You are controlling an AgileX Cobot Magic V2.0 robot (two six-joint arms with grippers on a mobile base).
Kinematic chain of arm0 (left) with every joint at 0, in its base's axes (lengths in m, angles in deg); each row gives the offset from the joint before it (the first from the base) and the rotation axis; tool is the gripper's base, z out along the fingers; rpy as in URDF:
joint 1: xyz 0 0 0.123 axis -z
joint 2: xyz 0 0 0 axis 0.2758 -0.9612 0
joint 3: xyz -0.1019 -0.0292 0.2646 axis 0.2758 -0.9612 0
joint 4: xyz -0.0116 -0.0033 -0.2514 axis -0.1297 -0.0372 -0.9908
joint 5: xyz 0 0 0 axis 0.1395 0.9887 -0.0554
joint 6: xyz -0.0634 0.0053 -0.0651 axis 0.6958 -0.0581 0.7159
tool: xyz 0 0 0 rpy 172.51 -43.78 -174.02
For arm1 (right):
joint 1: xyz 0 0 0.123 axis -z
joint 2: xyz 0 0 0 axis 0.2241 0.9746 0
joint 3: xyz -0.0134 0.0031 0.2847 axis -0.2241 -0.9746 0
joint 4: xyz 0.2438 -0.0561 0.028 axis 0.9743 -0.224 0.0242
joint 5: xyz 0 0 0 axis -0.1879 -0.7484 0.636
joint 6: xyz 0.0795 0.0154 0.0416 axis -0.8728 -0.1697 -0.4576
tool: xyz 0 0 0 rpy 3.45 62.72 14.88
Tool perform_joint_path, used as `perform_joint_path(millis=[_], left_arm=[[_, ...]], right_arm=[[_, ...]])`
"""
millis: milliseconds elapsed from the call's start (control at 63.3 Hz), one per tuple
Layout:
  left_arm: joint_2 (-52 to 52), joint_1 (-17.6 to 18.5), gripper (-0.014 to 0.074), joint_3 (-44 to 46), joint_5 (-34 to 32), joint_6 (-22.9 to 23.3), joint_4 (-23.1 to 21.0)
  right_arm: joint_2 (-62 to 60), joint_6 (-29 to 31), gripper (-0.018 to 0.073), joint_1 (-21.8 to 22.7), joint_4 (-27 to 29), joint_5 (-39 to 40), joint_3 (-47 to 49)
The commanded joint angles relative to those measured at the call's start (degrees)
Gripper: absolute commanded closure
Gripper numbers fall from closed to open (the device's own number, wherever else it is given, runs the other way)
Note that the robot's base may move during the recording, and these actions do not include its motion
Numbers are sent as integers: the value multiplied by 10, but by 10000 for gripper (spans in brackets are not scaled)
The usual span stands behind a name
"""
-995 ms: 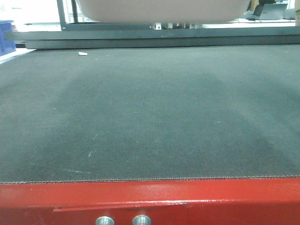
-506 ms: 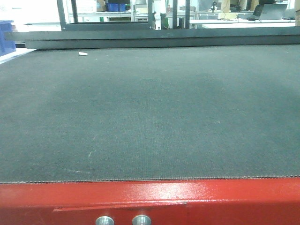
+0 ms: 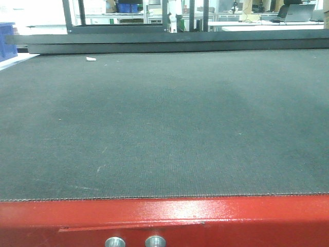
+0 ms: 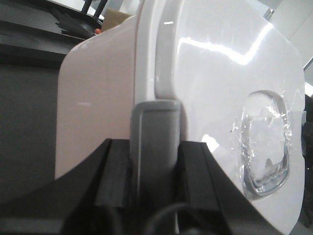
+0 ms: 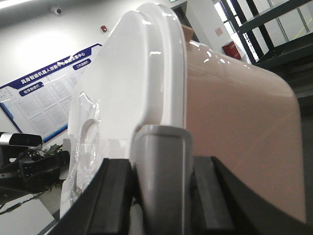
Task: Grab white bin and place on right shelf
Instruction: 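Hold the lifted bin steady with both grippers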
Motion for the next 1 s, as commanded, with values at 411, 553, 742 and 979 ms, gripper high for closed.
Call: perform_joint_path(millis=[411,553,742,979], left_arm=[[25,25,722,17,167,-33,-33],[25,25,722,17,167,-33,-33],[25,25,722,17,167,-33,-33],[25,25,722,17,166,-33,-33]], right_arm=[[-20,13,491,-22,33,-190,20],[-20,13,491,-22,33,-190,20],[-20,13,491,-22,33,-190,20],[-20,13,491,-22,33,-190,21]])
